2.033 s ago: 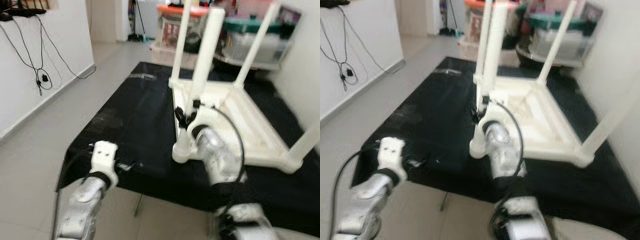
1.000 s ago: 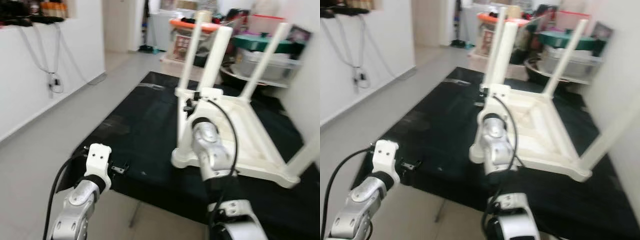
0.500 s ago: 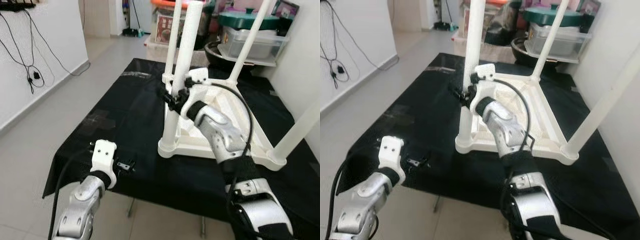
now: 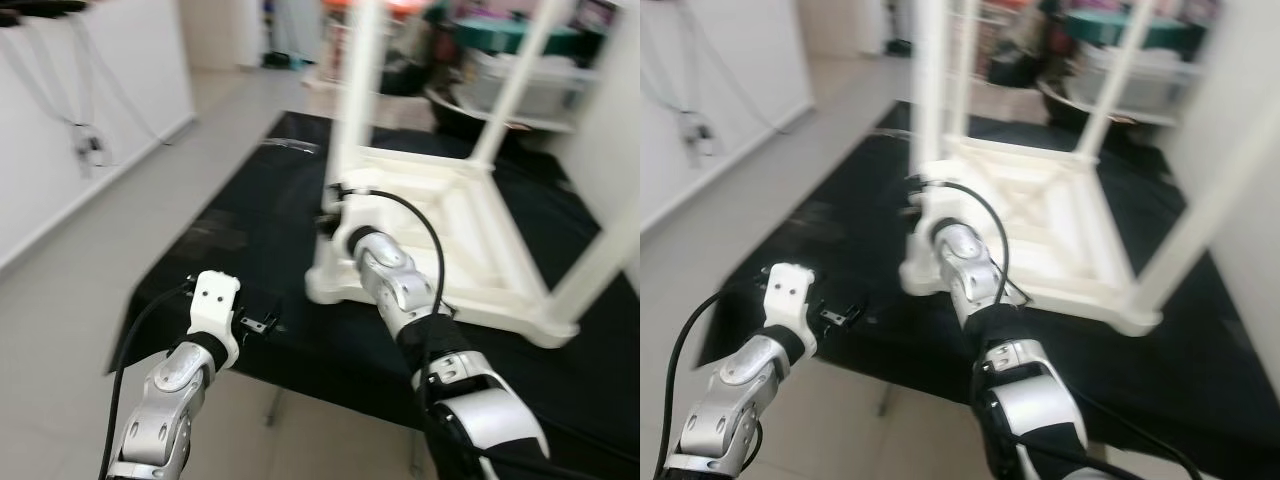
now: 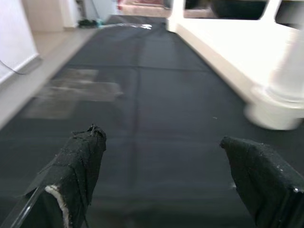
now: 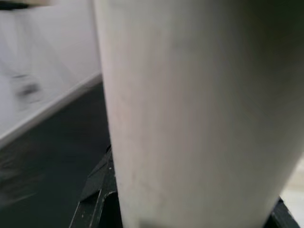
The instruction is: Building children table
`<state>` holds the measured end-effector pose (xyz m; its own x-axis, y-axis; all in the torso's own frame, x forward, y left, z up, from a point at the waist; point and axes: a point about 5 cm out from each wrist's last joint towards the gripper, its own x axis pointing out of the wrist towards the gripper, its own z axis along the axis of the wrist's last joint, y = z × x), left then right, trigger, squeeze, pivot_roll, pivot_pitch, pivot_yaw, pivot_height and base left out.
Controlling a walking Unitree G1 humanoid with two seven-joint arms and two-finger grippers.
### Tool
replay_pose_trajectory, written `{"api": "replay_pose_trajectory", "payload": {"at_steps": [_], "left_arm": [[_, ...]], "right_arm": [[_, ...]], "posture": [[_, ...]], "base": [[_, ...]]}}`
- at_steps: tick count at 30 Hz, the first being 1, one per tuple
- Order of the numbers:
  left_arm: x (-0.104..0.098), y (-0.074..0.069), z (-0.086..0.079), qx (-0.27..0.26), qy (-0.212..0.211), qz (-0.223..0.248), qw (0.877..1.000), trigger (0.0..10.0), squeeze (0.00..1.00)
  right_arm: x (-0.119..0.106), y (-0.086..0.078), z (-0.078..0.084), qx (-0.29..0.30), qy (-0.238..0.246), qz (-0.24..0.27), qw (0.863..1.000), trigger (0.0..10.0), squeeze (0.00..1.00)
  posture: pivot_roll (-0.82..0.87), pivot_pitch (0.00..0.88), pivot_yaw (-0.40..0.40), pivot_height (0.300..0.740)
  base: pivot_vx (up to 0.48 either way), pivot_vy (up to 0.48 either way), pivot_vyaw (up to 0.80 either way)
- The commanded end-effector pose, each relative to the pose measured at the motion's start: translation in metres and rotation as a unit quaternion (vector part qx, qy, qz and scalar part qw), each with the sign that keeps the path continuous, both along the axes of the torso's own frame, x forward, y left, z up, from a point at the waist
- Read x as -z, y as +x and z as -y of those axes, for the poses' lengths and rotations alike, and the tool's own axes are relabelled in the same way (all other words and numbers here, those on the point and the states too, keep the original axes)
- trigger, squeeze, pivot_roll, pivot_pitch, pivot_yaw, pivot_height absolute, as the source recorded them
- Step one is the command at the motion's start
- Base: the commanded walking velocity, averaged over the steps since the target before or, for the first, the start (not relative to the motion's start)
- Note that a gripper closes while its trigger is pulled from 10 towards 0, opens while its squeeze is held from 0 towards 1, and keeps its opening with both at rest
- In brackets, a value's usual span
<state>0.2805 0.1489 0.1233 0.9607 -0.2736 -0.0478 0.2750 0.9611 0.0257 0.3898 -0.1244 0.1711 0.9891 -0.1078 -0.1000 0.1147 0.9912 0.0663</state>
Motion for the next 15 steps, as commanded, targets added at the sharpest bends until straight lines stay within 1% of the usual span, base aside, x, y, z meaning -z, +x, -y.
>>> {"api": "replay_pose_trajectory", "payload": {"at_steps": [1,2,3,4,5,6,7,8,10,12,13,14,15], "left_arm": [[0.001,-0.002,0.003,0.007,-0.003,-0.006,1.0,10.0,0.0],[0.001,-0.002,0.003,0.007,-0.003,-0.006,1.0,10.0,0.0],[0.002,-0.003,0.002,0.004,-0.002,-0.009,1.0,10.0,0.0],[0.002,-0.003,0.002,0.004,-0.002,-0.009,1.0,10.0,0.0],[0.003,-0.004,0.002,0.005,-0.003,-0.01,1.0,10.0,0.0],[0.003,-0.005,0.002,0.006,-0.004,-0.011,1.0,10.0,0.0],[0.004,-0.004,0.003,0.007,-0.004,-0.012,1.0,10.0,0.0],[0.004,-0.003,0.003,0.009,-0.004,-0.011,1.0,10.0,0.0],[0.004,-0.003,0.003,0.009,-0.004,-0.011,1.0,10.0,0.0],[0.002,0.0,0.004,0.01,-0.004,-0.008,1.0,10.0,0.0],[0.002,0.0,0.004,0.01,-0.004,-0.008,1.0,10.0,0.0],[0.001,0.001,0.004,0.01,-0.004,-0.006,1.0,10.0,0.0],[0.001,0.001,0.004,0.01,-0.004,-0.006,1.0,10.0,0.0]], "right_arm": [[0.032,-0.025,0.006,0.066,0.036,-0.075,0.994,0.0,0.0],[0.032,-0.025,0.006,0.066,0.036,-0.075,0.994,0.0,0.0],[0.024,-0.034,-0.002,0.063,0.055,-0.066,0.994,0.0,0.0],[0.024,-0.034,-0.002,0.063,0.055,-0.066,0.994,0.0,0.0],[0.019,-0.035,-0.013,0.025,0.059,-0.061,0.996,3.5,0.0],[0.017,-0.036,-0.02,-0.002,0.061,-0.059,0.996,3.5,0.0],[0.002,-0.037,-0.033,-0.057,0.074,-0.022,0.995,10.0,0.0],[-0.016,-0.037,-0.042,-0.104,0.089,0.021,0.99,10.0,1.0],[-0.016,-0.037,-0.042,-0.104,0.089,0.021,0.99,10.0,1.0],[-0.042,-0.034,-0.049,-0.165,0.102,0.076,0.978,10.0,1.0],[-0.042,-0.034,-0.049,-0.165,0.102,0.076,0.978,10.0,1.0],[-0.056,-0.027,-0.048,-0.198,0.093,0.093,0.971,10.0,1.0],[-0.056,-0.027,-0.048,-0.198,0.093,0.093,0.971,10.0,1.0]], "posture": [[0.09,0.0,-0.093,0.74],[0.09,0.0,-0.093,0.74],[0.09,0.0,-0.092,0.74],[0.09,0.0,-0.092,0.74],[0.08,0.0,-0.089,0.74],[0.08,0.0,-0.089,0.74],[0.08,0.0,-0.087,0.74],[0.07,0.0,-0.087,0.74],[0.07,0.0,-0.087,0.74],[0.08,0.0,-0.087,0.74],[0.08,0.0,-0.087,0.74],[0.08,0.0,-0.09,0.74],[0.08,0.0,-0.09,0.74]], "base": [[0.0,0.0,0.0],[0.0,0.0,0.0],[0.0,0.0,0.0],[0.0,0.0,0.0],[0.0,0.0,0.0],[0.0,0.0,0.0],[0.0,0.0,0.0],[0.0,0.0,0.0],[0.0,0.0,0.0],[0.0,0.0,0.0],[0.0,0.0,0.0],[0.0,0.0,0.0],[0.0,0.0,0.0]]}}
